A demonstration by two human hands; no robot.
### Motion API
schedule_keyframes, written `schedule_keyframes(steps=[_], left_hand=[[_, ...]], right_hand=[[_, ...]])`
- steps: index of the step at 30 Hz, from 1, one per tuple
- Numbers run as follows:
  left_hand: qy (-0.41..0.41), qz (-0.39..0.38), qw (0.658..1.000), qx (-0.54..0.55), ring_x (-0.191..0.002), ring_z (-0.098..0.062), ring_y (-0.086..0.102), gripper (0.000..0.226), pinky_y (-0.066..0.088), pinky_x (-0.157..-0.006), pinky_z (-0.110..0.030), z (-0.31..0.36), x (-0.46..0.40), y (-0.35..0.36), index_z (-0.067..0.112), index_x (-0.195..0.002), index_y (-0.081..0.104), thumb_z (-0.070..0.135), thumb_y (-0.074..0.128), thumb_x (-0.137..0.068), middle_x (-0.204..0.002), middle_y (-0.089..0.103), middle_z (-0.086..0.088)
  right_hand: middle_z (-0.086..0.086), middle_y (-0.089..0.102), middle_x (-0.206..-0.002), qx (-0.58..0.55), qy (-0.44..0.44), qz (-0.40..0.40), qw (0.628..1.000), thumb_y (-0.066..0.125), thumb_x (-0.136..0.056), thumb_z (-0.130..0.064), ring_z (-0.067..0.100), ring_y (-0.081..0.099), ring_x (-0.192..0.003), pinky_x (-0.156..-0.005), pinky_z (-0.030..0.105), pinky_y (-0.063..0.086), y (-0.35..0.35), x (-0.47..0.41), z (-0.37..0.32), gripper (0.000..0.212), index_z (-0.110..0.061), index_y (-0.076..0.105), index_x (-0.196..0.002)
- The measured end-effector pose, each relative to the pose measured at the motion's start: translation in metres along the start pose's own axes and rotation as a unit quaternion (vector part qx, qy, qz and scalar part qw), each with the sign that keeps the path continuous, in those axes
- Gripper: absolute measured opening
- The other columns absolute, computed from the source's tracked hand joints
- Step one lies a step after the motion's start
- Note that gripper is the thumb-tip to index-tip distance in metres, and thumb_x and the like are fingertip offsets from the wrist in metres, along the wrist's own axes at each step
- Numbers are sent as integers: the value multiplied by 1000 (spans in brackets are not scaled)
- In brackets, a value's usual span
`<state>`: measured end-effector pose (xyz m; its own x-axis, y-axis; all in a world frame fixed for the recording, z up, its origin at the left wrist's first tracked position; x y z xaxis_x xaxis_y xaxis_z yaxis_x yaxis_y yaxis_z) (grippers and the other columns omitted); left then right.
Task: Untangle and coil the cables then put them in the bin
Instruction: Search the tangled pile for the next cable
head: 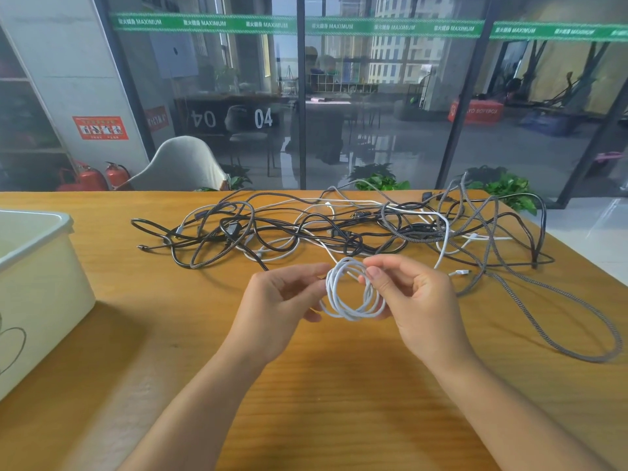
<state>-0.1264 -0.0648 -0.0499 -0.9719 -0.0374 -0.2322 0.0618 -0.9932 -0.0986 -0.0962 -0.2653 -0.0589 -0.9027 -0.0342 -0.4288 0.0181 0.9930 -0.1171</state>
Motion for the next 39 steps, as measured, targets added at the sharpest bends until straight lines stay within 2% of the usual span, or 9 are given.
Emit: schedule_keyframes(steps=[3, 6, 9, 13, 18, 23, 27, 33, 39], left_hand=[[-34, 2, 999, 19, -88, -20, 76, 23, 61, -76, -28, 5, 2, 2, 17, -119, 74, 25, 59, -103, -92, 80, -4], [-39, -16, 999, 1, -94, -15, 77, 38, 61, -85, -31, 5, 4, 3, 20, -123, 71, 37, 73, -90, -97, 81, 1], [-48, -19, 999, -11, -93, -15, 77, 46, 59, -87, -33, 1, 4, 3, 20, -126, 69, 28, 84, -84, -97, 81, 2], [-29, -35, 999, -12, -97, -24, 75, 31, 60, -93, -45, 1, 4, 4, 26, -120, 71, 17, 79, -91, -96, 80, -1], [-38, -49, 997, 37, -103, -24, 75, 37, 58, -98, -51, -2, 3, 5, 20, -127, 66, 5, 73, -93, -103, 80, -5], [-43, -41, 996, 60, -102, -27, 76, 41, 58, -94, -46, -2, 4, 3, 16, -125, 68, -8, 70, -91, -110, 77, -9], [-34, -36, 998, 45, -100, -26, 77, 37, 59, -90, -43, -2, 3, 3, 15, -116, 75, -12, 66, -92, -118, 75, -2], [-30, -2, 999, 39, -92, -24, 77, 17, 61, -77, -30, -1, 3, 5, 15, -110, 75, 5, 68, -97, -103, 78, 1], [-22, 32, 999, 30, -85, -22, 77, 14, 62, -74, -31, -3, 1, 4, 17, -108, 76, 12, 71, -96, -99, 78, -3]], right_hand=[[-5, 80, -89, 34, -9, 11, 999, 69, -100, -17, 17, 77, -85, -57, 40, 64, -3, 0, 0, 15, -29, 77, -102], [-9, 79, -89, 71, -24, 8, 997, 69, -99, -20, 16, 76, -83, -58, 40, 64, -3, 1, 0, 15, -31, 77, -104], [-12, 78, -86, 106, -45, 0, 993, 71, -98, -21, 15, 74, -75, -58, 38, 64, -1, 3, -1, 15, -34, 78, -104], [-11, 77, -86, 117, -49, -8, 992, 70, -98, -22, 17, 74, -75, -57, 38, 64, 1, 5, -2, 15, -33, 78, -104], [-8, 77, -85, 72, -16, -21, 997, 68, -100, -17, 14, 71, -67, -53, 27, 59, 3, 2, -3, 17, -31, 78, -100], [-5, 77, -83, 51, 13, -48, 997, 68, -100, -18, 11, 64, -56, -52, 23, 53, 3, 1, 1, 15, -28, 77, -107], [-1, 79, -88, 16, 43, -55, 997, 70, -97, -25, 15, 70, -67, -55, 30, 59, 4, 1, 2, 23, -31, 66, -119], [6, 79, -91, -46, 96, -66, 992, 68, -92, -37, 13, 73, -77, -56, 36, 58, 8, 2, 3, 26, -18, 68, -110], [7, 78, -101, -72, 121, -96, 985, 69, -99, -17, 18, 75, -100, -62, 36, 60, 11, 4, 6, 18, -19, 70, -117]])
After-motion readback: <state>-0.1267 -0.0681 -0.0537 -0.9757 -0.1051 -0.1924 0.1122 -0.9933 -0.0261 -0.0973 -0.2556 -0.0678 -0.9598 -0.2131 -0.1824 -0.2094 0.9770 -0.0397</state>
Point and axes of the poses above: each hand's wrist, its own x-axis away from the middle knuckle, its own y-axis out of the palm, z = x × y, the point moved 1 cm from there along -x, towards the middle knuckle
